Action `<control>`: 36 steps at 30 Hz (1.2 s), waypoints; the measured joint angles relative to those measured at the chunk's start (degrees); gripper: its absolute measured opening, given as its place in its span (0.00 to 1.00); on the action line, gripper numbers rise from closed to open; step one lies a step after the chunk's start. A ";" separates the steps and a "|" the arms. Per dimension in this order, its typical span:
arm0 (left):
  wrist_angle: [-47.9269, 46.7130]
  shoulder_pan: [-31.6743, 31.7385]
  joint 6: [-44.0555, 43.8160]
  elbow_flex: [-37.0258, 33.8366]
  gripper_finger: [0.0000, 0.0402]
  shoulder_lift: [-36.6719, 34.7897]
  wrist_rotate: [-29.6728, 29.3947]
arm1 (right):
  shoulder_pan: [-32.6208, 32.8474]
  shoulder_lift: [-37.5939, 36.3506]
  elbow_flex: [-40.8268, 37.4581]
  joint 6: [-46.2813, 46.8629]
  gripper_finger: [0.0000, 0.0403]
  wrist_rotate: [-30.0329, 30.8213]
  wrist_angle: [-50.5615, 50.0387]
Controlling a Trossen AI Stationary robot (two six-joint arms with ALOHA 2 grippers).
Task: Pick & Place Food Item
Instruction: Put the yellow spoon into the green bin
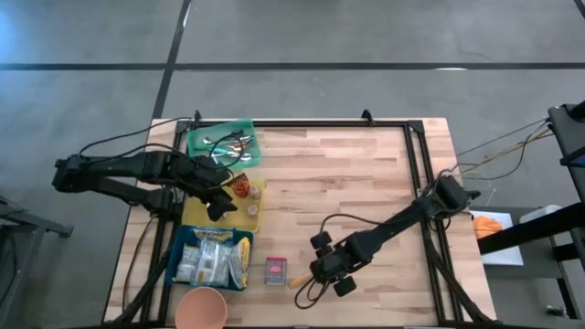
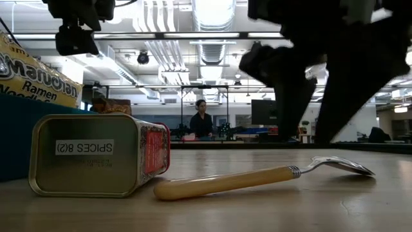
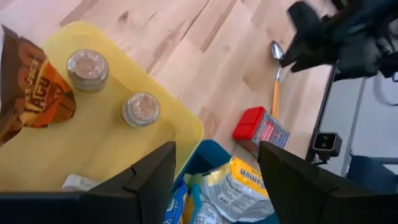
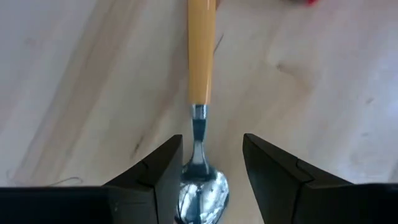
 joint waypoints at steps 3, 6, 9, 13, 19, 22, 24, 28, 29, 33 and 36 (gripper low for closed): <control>0.38 0.00 0.02 -0.02 0.58 0.00 0.01 | 0.12 2.69 1.63 0.10 0.41 -0.45 -0.22; 0.40 0.00 0.02 -0.02 0.58 0.00 0.01 | 0.39 4.32 2.53 0.16 0.41 -1.25 -0.98; 0.40 0.00 0.07 -0.02 0.58 -0.02 0.02 | 0.65 4.98 2.53 0.13 0.41 -1.44 -0.88; 0.36 0.00 0.08 -0.04 0.58 -0.02 0.02 | 0.63 5.06 1.82 0.01 0.35 -1.43 -0.93; 0.38 0.00 0.09 -0.04 0.58 -0.02 0.02 | 0.38 5.06 0.71 0.34 0.12 -1.43 -0.46; 0.38 0.00 0.09 -0.04 0.58 0.00 0.02 | 0.14 5.01 0.59 2.25 0.05 -1.52 -0.47; 0.35 0.00 0.09 -0.04 0.58 -0.02 0.02 | -0.03 4.82 0.53 3.56 0.06 -1.58 -0.65; 0.35 0.00 0.07 -0.04 0.58 -0.01 0.02 | -0.73 3.71 0.30 6.56 0.06 0.07 -1.45; 0.35 0.00 -0.01 -0.04 0.58 -0.02 0.02 | -1.02 3.17 0.30 7.10 0.06 0.73 -1.52; 0.38 0.05 -2.31 -0.04 0.58 -0.01 0.02 | -2.25 -0.63 0.20 9.67 0.05 3.99 -2.09; 0.43 0.09 -4.96 -0.04 0.58 -0.02 -0.07 | -3.29 -3.28 -0.59 11.05 0.05 6.58 -2.62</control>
